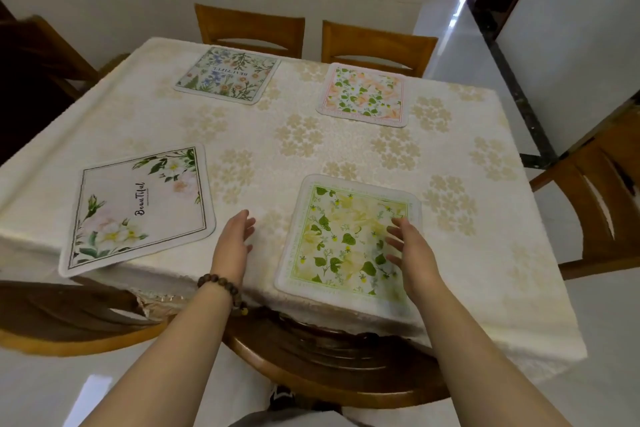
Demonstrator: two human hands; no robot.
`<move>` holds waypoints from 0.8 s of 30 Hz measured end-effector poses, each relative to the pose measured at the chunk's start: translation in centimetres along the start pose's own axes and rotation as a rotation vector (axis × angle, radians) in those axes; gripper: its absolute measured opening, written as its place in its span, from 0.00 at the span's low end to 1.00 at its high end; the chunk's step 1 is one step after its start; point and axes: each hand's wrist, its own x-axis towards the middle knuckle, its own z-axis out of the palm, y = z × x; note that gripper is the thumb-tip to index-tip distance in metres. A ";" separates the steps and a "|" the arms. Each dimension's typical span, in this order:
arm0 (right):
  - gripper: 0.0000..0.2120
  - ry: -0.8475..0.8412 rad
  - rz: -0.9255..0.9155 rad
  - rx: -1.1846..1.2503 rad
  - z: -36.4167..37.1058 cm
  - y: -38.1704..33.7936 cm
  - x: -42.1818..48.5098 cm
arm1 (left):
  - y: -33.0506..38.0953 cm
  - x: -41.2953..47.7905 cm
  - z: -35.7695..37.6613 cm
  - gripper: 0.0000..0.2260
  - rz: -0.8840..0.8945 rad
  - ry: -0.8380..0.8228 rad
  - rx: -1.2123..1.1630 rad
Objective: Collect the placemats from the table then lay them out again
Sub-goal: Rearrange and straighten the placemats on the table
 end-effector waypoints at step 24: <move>0.17 -0.908 -0.165 -0.295 27.1 -1.7 -12.5 | -1.4 -14.9 -21.9 0.11 0.183 0.881 -0.452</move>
